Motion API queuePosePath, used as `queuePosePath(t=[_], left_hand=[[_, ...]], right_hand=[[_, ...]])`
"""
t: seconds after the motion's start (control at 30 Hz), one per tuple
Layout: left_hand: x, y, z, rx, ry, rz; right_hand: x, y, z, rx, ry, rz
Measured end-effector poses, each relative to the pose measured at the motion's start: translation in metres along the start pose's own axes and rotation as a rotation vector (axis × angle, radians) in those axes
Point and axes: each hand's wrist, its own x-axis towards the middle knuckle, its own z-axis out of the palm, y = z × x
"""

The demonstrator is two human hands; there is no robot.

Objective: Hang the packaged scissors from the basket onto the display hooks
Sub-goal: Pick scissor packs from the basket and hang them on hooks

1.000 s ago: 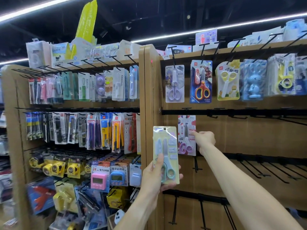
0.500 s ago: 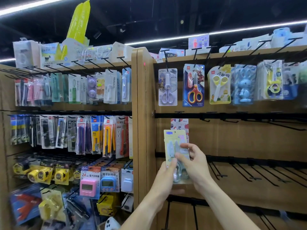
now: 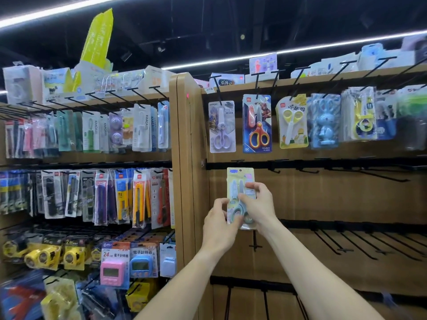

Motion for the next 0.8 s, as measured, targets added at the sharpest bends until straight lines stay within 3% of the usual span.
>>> queuePosePath(t=[0.3,0.53,0.8], left_hand=[[0.005,-0.009,0.003,0.045,-0.041,-0.021],[0.018,-0.025,0.007,0.13,-0.108,0.017],[0.033,-0.047,0.017,0.172,-0.135,0.064]], right_hand=[[0.012,0.016,0.003,-0.088,0.01,-0.015],[0.042,0.034,0.008,-0.37,0.095,-0.072],[0.064,0.055,0.012,-0.491,0.07,-0.063]])
